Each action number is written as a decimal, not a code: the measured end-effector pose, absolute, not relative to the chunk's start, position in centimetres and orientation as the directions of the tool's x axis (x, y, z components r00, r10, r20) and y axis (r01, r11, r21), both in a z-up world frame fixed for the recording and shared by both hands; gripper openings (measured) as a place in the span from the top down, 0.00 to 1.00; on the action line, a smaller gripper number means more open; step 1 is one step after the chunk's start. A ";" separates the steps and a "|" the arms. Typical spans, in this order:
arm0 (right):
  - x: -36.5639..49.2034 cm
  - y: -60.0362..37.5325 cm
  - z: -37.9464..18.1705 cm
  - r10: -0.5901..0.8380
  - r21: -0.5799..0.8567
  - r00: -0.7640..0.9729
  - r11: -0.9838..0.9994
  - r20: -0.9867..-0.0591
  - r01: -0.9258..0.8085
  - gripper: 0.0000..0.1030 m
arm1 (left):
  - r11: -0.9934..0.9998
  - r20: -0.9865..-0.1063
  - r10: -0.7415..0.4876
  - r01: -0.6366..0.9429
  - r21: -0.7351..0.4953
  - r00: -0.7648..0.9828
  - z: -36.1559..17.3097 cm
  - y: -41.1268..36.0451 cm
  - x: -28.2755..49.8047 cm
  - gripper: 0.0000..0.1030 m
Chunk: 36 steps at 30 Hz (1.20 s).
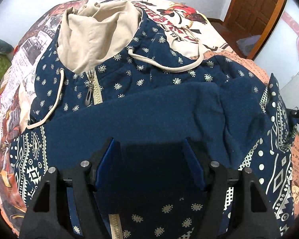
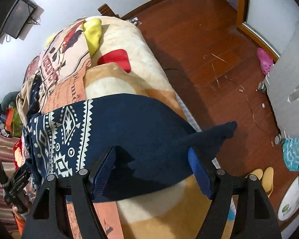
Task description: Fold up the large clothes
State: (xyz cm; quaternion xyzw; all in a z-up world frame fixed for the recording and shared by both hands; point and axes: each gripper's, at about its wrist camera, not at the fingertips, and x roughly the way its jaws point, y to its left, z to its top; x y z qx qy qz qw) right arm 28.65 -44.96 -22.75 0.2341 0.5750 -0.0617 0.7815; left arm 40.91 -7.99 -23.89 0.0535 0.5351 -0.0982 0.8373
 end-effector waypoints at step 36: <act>31.1 -19.7 -5.3 0.316 0.140 0.615 0.938 -0.723 -0.318 0.96 | 0.988 -0.817 -0.144 0.134 -0.082 0.558 -14.6 -1.0 36.9 0.33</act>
